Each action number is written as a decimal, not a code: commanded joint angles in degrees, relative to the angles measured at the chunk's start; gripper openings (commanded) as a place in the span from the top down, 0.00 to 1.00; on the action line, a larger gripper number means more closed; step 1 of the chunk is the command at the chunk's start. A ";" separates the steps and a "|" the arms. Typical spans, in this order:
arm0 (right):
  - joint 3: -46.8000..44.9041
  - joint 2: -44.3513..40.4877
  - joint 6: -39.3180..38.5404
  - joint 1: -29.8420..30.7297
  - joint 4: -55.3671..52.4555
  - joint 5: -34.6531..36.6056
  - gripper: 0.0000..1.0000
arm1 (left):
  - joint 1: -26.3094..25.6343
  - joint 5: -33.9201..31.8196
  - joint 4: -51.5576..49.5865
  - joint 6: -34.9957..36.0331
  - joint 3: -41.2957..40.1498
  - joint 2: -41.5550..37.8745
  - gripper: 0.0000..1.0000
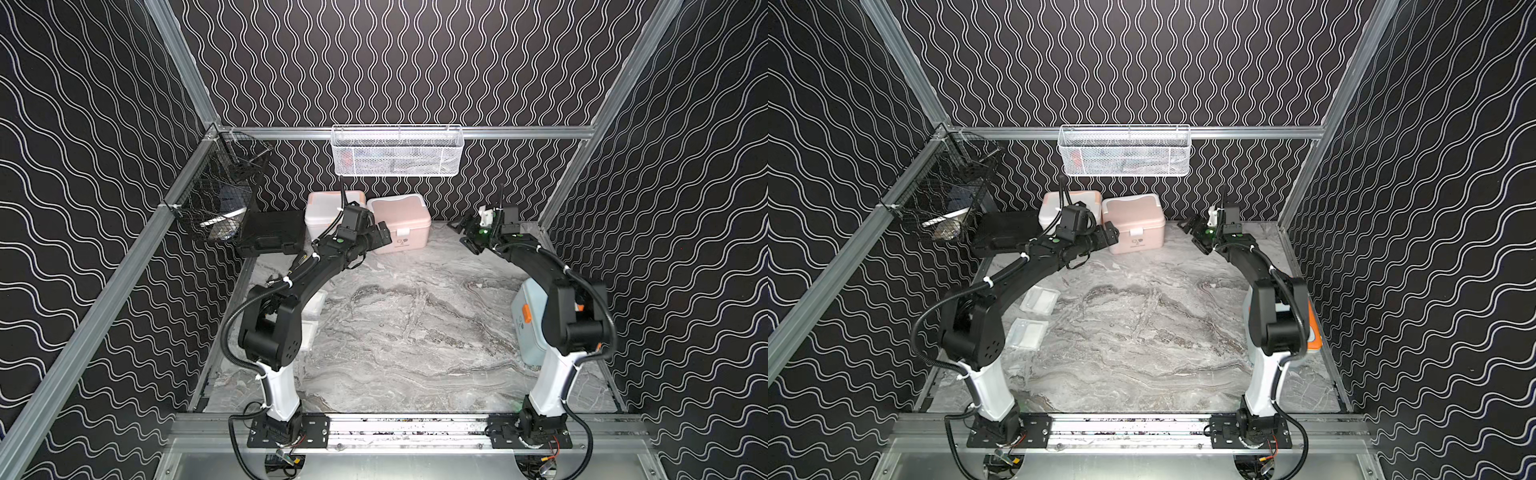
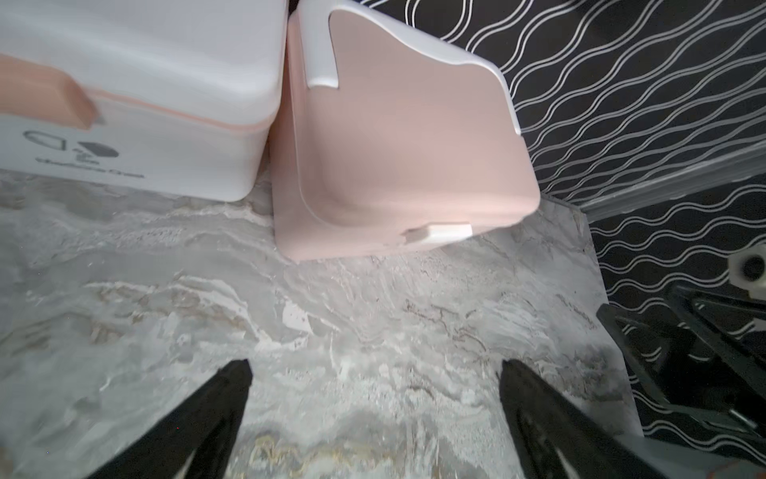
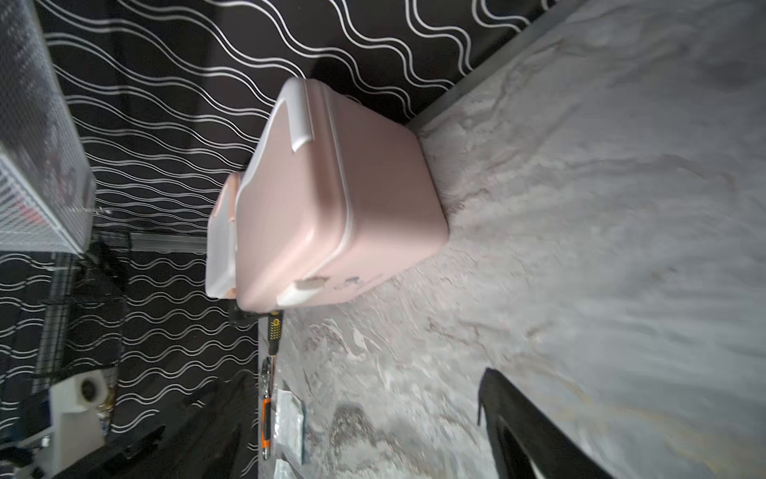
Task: Open first aid kits and take out gauze
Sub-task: Move the first aid kit to the center of the board.
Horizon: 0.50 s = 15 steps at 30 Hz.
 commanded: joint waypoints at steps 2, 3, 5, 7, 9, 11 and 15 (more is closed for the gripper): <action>9.66 10.10 5.70 -0.24 9.37 -6.55 0.14 | 1.75 1.45 8.28 -2.92 2.53 4.72 0.02; 12.37 12.66 6.11 -0.24 9.55 -6.83 0.14 | 1.92 1.15 8.78 -2.91 3.16 5.77 0.02; 17.11 17.10 6.71 -0.24 9.98 -7.76 0.14 | 2.50 1.28 10.03 -3.29 3.91 7.60 0.02; 20.78 20.76 7.05 -0.20 11.06 -8.37 0.14 | 2.98 2.42 12.74 -4.02 3.87 9.09 0.02; 23.84 23.88 6.49 -0.24 12.07 -8.20 0.14 | 3.20 3.86 15.10 -4.12 4.63 11.01 0.02; 25.88 26.25 6.76 -0.24 13.87 -8.42 0.14 | 3.19 5.86 17.99 -4.33 4.95 12.77 0.02; 31.44 32.21 9.89 0.19 18.16 -11.98 0.14 | 3.19 7.68 22.46 -5.68 4.08 14.90 0.03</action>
